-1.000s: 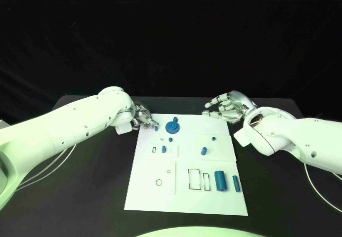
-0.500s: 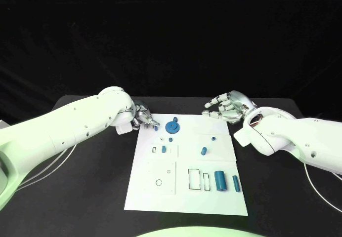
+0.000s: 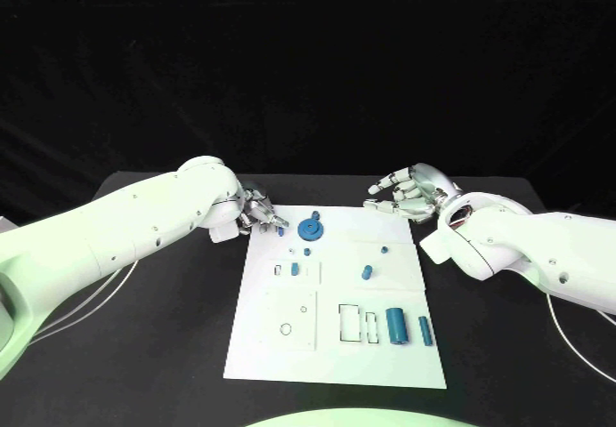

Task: Assemble the parts on the task board

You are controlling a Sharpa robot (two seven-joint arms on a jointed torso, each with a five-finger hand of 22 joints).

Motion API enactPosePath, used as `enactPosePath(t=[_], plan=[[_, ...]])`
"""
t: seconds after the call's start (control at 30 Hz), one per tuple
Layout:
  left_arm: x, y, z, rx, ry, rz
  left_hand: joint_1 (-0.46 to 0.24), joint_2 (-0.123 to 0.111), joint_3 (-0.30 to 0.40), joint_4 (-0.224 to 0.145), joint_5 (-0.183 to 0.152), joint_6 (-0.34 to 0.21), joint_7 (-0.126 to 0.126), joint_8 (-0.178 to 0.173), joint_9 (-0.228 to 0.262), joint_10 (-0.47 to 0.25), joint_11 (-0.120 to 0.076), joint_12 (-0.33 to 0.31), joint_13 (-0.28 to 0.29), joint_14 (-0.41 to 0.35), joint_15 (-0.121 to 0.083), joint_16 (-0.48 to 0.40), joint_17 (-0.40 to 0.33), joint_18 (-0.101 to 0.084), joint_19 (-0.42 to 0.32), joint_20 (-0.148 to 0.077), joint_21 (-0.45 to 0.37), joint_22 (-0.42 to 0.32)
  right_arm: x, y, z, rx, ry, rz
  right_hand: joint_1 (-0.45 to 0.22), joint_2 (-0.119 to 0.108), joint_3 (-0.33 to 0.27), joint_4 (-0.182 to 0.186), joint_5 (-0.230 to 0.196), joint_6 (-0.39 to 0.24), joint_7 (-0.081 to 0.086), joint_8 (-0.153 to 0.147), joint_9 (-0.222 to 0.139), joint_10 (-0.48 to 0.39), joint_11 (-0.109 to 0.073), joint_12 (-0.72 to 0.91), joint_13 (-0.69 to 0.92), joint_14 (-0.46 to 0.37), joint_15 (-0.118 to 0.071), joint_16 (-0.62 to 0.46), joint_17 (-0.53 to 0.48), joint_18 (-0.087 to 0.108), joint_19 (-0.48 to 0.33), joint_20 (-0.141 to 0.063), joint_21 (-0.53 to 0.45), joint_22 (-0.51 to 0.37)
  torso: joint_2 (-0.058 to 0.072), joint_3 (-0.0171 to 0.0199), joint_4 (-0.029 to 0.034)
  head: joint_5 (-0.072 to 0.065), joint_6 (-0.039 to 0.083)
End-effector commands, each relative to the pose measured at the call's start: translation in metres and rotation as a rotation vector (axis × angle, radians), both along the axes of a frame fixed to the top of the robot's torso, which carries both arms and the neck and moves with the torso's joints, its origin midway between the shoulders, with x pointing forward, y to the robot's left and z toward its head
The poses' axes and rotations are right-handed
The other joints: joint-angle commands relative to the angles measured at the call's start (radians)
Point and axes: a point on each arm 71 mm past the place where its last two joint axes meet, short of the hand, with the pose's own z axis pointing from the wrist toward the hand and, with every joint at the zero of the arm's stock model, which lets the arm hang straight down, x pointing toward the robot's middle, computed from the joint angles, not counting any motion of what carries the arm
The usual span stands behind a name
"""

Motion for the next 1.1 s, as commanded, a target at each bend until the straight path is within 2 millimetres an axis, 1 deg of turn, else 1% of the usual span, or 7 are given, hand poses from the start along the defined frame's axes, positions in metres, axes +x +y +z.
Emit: enactPosePath(t=[0.03, 0.4, 0.73, 0.9, 1.0, 1.03, 1.1], plan=[[-0.0009, -0.004, 0.001, -0.008, 0.01, -0.016, -0.011, -0.003, -0.008, 0.0, -0.003, 0.01, -0.001, 0.005, 0.001, 0.006, 0.0, 0.006, -0.002, 0.026, -0.007, 0.004, 0.013, -0.009, 0.01, -0.002, 0.007, 0.004, -0.0001, 0.0014, 0.0004, -0.005, -0.007, 0.013, -0.005, 0.002, -0.006, 0.003, -0.006, -0.006, 0.002, 0.005, -0.001, -0.005, -0.002, 0.0, 0.024, 0.098, -0.003, -0.005, 0.241, 0.0, 0.093, 0.0, -0.005, 0.249, 0.0, 0.0001, 0.0, 0.0, -0.001], [-0.0003, -0.0049, -0.0006, -0.001, 0.021, -0.02, 0.007, 0.008, -0.002, -0.004, 0.001, 0.019, -0.009, 0.013, 0.003, 0.019, -0.008, 0.019, 0.005, 0.032, -0.012, 0.011, 0.023, -0.011, 0.021, -0.006, 0.019, 0.021, -0.0001, 0.0016, 0.0003, -0.006, -0.006, 0.014, -0.005, 0.003, -0.008, 0.002, -0.006, -0.005, 0.002, 0.006, -0.002, -0.004, -0.002, 0.001, 0.024, 0.098, -0.003, -0.005, 0.242, -0.001, 0.094, -0.001, -0.003, 0.251, 0.001, -0.0008, -0.0014, -0.003, -0.004], [0.0014, -0.0046, -0.0002, -0.009, 0.003, -0.008, 0.078, 0.038, 0.038, -0.014, 0.003, 0.02, -0.019, 0.026, 0.006, 0.03, -0.017, 0.035, 0.014, 0.034, -0.021, 0.014, 0.025, -0.013, 0.024, -0.014, 0.026, 0.03, 0.0, 0.0017, 0.0002, -0.006, -0.005, 0.015, -0.005, 0.003, -0.008, 0.002, -0.006, -0.005, 0.002, 0.006, -0.002, -0.004, -0.002, 0.001, 0.024, 0.098, -0.003, -0.005, 0.242, -0.001, 0.094, -0.001, -0.003, 0.251, -0.001, 0.0003, 0.0001, -0.006, -0.006], [0.0019, -0.0051, 0.0004, -0.022, -0.007, -0.002, 0.149, 0.054, 0.107, -0.043, -0.004, 0.008, -0.022, 0.045, 0.015, 0.031, -0.02, 0.036, 0.008, 0.034, -0.025, 0.015, 0.025, -0.013, 0.024, -0.019, 0.029, 0.034, 0.0002, 0.0018, 0.0, -0.007, -0.004, 0.016, -0.004, 0.005, -0.008, 0.002, -0.006, -0.005, 0.002, 0.006, -0.002, -0.004, -0.002, 0.001, 0.023, 0.098, -0.003, -0.004, 0.242, 0.0, 0.093, -0.001, -0.005, 0.25, -0.001, 0.0003, 0.0003, -0.006, -0.007], [0.0018, -0.0053, 0.0003, -0.025, -0.006, -0.004, 0.166, 0.053, 0.143, -0.059, -0.01, 0.001, -0.021, 0.055, 0.02, 0.033, -0.02, 0.035, 0.005, 0.034, -0.024, 0.016, 0.025, -0.014, 0.024, -0.019, 0.031, 0.036, 0.0002, 0.0018, -0.0001, -0.007, -0.003, 0.017, -0.004, 0.005, -0.008, 0.002, -0.006, -0.005, 0.002, 0.006, -0.002, -0.004, -0.002, 0.001, 0.023, 0.098, -0.003, -0.004, 0.242, 0.0, 0.093, -0.001, -0.005, 0.25, -0.002, 0.0004, 0.0, -0.006, -0.007], [0.0017, -0.0053, 0.0002, -0.025, -0.005, -0.004, 0.188, 0.054, 0.175, -0.081, -0.012, -0.005, -0.02, 0.06, 0.023, 0.036, -0.02, 0.037, 0.008, 0.035, -0.026, 0.017, 0.026, -0.014, 0.024, -0.02, 0.032, 0.038, 0.0002, 0.0018, -0.0001, -0.007, -0.003, 0.017, -0.004, 0.005, -0.008, 0.002, -0.006, -0.005, 0.002, 0.006, -0.002, -0.004, -0.002, 0.001, 0.023, 0.098, -0.003, -0.004, 0.242, 0.0, 0.093, -0.001, -0.005, 0.25, -0.002, 0.0004, 0.0, -0.006, -0.007], [0.0015, -0.0052, -0.0001, -0.025, -0.002, -0.007, 0.19, 0.047, 0.214, -0.097, -0.014, -0.009, -0.018, 0.068, 0.028, 0.04, -0.018, 0.038, 0.006, 0.035, -0.023, 0.017, 0.026, -0.015, 0.026, -0.019, 0.035, 0.042, 0.0002, 0.0017, -0.0002, -0.007, -0.002, 0.017, -0.004, 0.005, -0.008, 0.002, -0.006, -0.005, 0.002, 0.006, -0.002, -0.004, -0.002, 0.001, 0.023, 0.098, -0.003, -0.004, 0.242, 0.0, 0.093, -0.001, -0.005, 0.25, -0.002, 0.0006, -0.0001, -0.005, -0.007]])
